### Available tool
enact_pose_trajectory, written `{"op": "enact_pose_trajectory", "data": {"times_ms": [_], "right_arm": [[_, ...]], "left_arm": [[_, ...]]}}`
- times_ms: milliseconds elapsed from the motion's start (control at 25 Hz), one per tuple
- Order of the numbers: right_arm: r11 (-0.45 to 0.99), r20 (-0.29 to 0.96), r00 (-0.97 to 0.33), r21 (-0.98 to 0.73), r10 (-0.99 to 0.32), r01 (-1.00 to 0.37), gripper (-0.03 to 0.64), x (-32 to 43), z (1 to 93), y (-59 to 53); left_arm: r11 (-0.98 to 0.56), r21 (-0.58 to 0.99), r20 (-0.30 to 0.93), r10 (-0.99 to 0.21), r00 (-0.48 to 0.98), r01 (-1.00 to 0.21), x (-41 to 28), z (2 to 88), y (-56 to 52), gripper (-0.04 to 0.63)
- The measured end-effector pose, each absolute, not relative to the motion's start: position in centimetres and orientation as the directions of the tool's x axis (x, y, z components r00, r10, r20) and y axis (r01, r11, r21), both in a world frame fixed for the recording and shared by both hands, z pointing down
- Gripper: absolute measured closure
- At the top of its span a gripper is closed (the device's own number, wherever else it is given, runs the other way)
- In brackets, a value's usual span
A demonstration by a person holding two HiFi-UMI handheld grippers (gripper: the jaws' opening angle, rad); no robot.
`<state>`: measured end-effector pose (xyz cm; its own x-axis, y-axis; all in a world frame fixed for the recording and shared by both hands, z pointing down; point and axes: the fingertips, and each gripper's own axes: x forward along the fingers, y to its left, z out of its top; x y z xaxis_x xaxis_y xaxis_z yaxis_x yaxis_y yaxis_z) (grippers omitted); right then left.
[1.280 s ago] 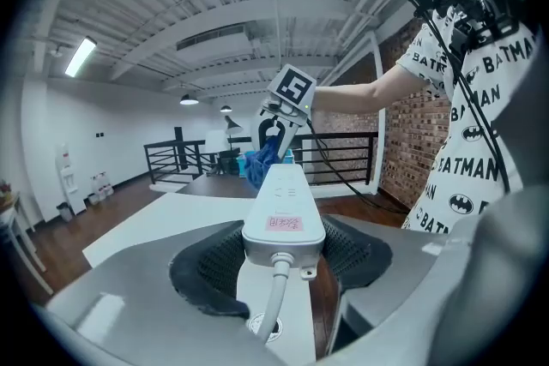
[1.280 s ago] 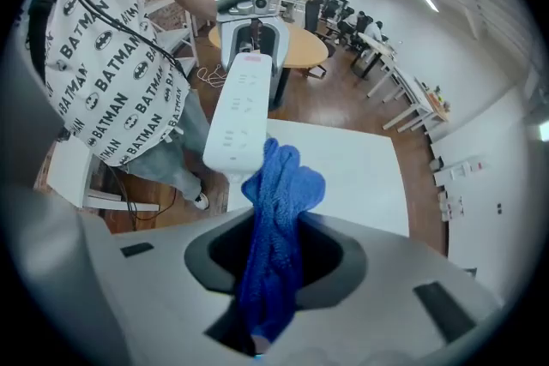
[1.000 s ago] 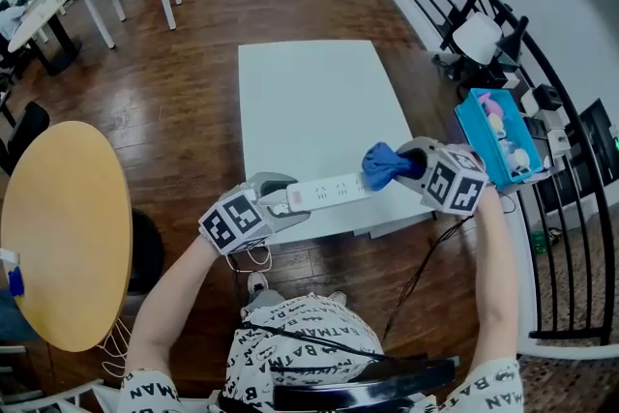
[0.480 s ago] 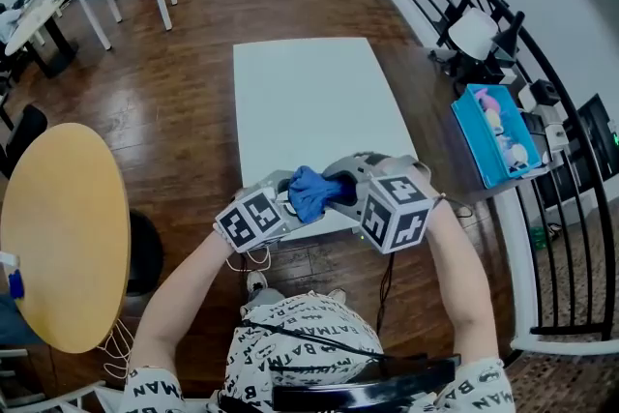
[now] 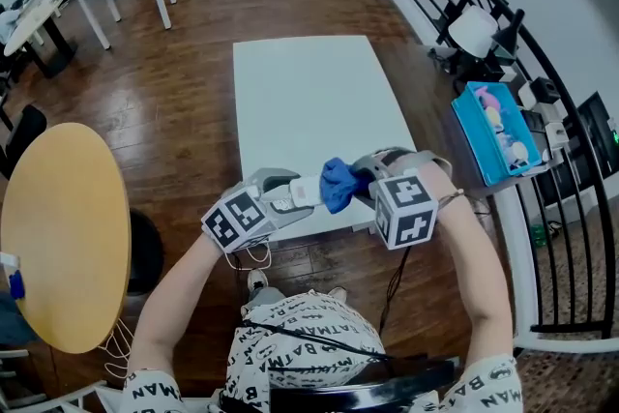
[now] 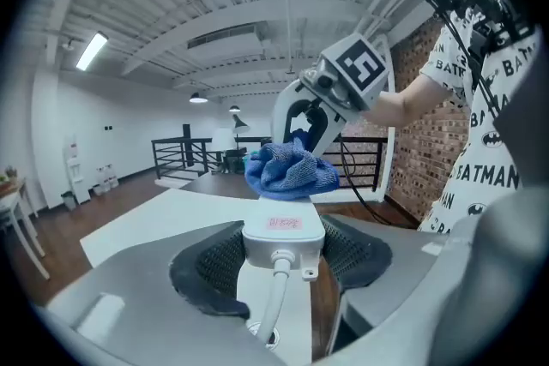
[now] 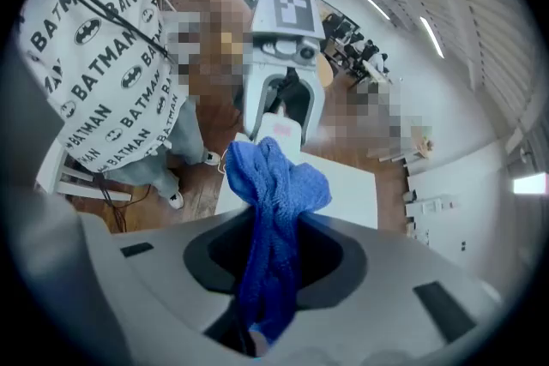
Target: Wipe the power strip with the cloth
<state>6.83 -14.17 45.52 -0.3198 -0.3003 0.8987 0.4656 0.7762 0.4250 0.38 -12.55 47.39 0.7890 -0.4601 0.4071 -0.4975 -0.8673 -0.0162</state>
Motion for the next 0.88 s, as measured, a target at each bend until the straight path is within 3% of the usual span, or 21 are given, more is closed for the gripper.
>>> {"op": "enact_pose_trajectory", "data": {"times_ms": [160,280,560,880], "right_arm": [[0.805,0.898,-0.216,0.440,-0.384,0.398,0.491,12.0,46.5,-17.7],[0.832,0.881,-0.218,0.470,-0.420,0.296,0.491,14.7,46.2,-19.6],[0.778,0.759,-0.417,0.605,-0.499,0.170,0.491,11.5,42.4,-17.0],[0.740,0.727,-0.534,0.624,-0.432,0.250,0.491,5.7,42.7,-11.9]], "left_arm": [[-0.851,0.022,0.388,-0.476,0.790,-0.524,-1.3,47.1,-12.7,0.318],[-0.842,0.031,0.388,-0.486,0.783,-0.538,-1.6,47.2,-12.8,0.318],[-0.805,0.135,0.350,-0.507,0.787,-0.578,-1.7,47.2,-14.6,0.318],[-0.780,0.212,0.300,-0.522,0.799,-0.589,-1.2,46.5,-16.8,0.318]]}}
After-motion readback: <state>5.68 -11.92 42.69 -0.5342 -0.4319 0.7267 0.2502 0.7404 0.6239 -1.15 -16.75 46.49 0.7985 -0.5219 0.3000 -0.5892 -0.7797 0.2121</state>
